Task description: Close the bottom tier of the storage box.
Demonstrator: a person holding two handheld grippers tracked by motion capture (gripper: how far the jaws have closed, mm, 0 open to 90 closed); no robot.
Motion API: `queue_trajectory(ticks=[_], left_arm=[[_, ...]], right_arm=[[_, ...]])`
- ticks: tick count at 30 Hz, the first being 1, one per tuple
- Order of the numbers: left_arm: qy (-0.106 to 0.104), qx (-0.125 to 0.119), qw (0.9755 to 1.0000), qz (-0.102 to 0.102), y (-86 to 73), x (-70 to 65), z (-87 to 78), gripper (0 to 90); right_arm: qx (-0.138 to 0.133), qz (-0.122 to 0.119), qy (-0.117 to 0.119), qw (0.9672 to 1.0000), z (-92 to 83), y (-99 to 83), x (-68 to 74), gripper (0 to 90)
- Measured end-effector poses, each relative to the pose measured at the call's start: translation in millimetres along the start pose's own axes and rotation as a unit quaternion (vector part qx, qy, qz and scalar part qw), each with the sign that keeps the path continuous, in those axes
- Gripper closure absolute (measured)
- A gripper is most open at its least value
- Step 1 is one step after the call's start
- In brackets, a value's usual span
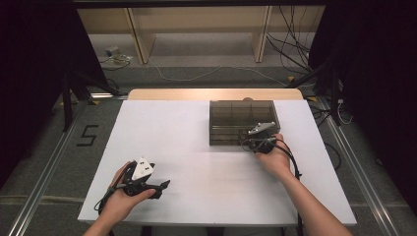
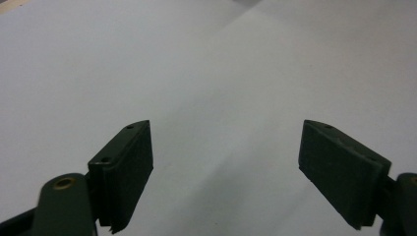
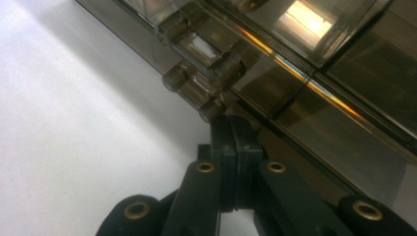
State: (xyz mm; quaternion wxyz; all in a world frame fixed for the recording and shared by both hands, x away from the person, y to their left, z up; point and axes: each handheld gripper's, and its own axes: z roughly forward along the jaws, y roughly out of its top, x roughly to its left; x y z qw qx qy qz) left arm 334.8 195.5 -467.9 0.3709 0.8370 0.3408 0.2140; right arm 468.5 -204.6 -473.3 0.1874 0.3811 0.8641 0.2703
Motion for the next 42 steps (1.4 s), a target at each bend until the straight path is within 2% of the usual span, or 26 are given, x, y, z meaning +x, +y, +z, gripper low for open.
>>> queue_trajectory(ticks=[11, 22, 30, 37, 42], left_arm=[[-0.001, 0.000, 1.0000, 0.001, -0.1, -0.1, -0.2, 20.8], [-0.001, 0.000, 1.0000, -0.001, -0.6, -0.1, -0.7, 20.8], [-0.001, 0.002, 1.0000, -0.002, -0.7, -0.3, -0.7, 20.8], [-0.001, 0.002, 1.0000, -0.003, -0.8, -0.6, -0.5, 20.8], [-0.001, 0.002, 1.0000, -0.004, -0.9, -0.1, -0.6, 20.8]], right_arm=[[0.000, -0.004, -0.004, 1.0000, -0.5, 0.3, 1.3, 89.0], [-0.002, -0.021, -0.005, 0.9998, -9.2, -0.6, 6.9, 84.9], [0.004, -0.039, 0.004, 0.9992, -16.9, -5.5, 13.5, 75.2], [-0.007, -0.030, 0.012, 0.9995, -29.3, -10.9, 16.5, 66.7], [-0.020, -0.021, 0.024, 0.9993, -36.1, -12.8, 21.4, 57.3]])
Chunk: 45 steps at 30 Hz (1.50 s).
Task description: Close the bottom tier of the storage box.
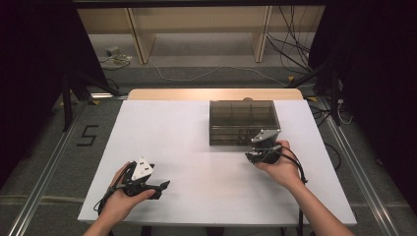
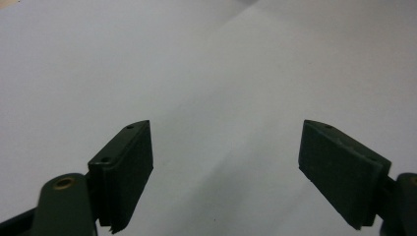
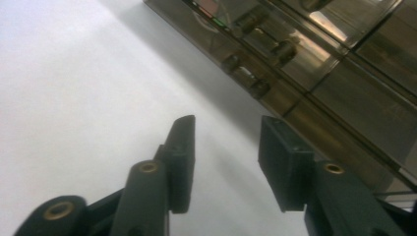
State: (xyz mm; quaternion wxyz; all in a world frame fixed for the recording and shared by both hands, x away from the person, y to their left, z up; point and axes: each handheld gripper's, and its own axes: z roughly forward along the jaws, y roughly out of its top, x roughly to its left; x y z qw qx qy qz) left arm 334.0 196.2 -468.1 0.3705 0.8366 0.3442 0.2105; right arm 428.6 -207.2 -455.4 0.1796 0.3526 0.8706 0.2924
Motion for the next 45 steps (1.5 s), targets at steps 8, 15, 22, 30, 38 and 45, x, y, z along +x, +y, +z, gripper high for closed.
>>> queue_trajectory(ticks=[8, 15, 22, 30, 38, 45], left_arm=[[-0.002, 0.002, 1.0000, -0.002, -0.2, 0.0, 0.4, 20.4], [-0.003, 0.003, 1.0000, -0.003, -0.3, 0.0, 0.7, 20.0], [-0.002, 0.003, 1.0000, -0.003, -0.2, 0.2, 0.9, 19.5], [-0.002, 0.003, 1.0000, -0.005, -0.2, 0.1, 0.8, 19.4], [-0.005, 0.005, 1.0000, -0.005, 0.1, -0.5, 1.5, 19.2], [-0.008, 0.004, 0.9999, -0.010, -0.1, 0.1, 1.9, 19.0]], right_arm=[[-0.016, 0.017, 0.029, 0.9993, -12.3, -6.5, 4.3, 39.0], [-0.040, 0.023, 0.044, 0.9980, -24.5, -20.9, 7.0, 25.8], [-0.053, 0.018, 0.053, 0.9971, -36.0, -38.5, 13.0, 19.9], [-0.061, 0.018, 0.064, 0.9959, -44.9, -53.2, 17.1, 19.5], [-0.068, 0.021, 0.071, 0.9949, -50.8, -63.0, 17.7, 19.2], [-0.072, 0.021, 0.076, 0.9943, -52.5, -69.3, 17.7, 18.6]])
